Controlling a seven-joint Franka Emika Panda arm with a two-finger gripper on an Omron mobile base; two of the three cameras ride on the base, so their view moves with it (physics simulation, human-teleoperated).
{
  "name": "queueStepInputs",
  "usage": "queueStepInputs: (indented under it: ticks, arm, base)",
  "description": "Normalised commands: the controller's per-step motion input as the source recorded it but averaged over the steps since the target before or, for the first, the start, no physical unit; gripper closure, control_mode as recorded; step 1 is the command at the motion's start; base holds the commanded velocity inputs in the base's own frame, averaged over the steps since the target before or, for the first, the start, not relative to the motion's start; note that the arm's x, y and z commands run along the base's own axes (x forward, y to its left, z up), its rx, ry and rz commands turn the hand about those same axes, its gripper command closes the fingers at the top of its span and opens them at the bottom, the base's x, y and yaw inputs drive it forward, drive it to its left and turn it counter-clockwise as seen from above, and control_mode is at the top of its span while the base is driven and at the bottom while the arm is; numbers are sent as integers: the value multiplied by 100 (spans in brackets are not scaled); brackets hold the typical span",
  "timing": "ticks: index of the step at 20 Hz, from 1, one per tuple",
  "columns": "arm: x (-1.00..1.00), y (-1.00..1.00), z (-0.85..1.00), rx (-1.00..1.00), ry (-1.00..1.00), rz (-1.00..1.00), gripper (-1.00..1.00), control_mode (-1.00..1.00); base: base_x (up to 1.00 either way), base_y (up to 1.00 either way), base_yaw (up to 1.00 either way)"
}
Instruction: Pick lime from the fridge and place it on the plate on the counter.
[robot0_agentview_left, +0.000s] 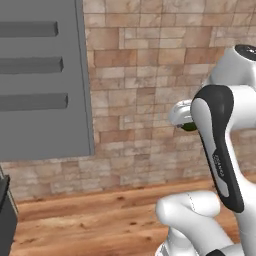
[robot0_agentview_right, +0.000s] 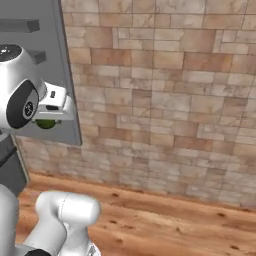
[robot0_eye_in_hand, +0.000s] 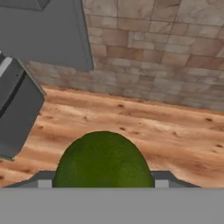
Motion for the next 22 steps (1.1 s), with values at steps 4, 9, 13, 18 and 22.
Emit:
queueStepInputs:
  ticks: [4,9,13,18,22]
  arm:
    - [0,0,0,0,0,0,100,100]
    - [0,0,0,0,0,0,100,100]
    - [0,0,0,0,0,0,100,100]
    - [0,0,0,0,0,0,100,100]
    - [0,0,0,0,0,0,100,100]
  base:
    - [0,0,-99]
    - [0,0,-100]
    - [0,0,-100]
    - [7,4,-96]
    - [22,4,-90]
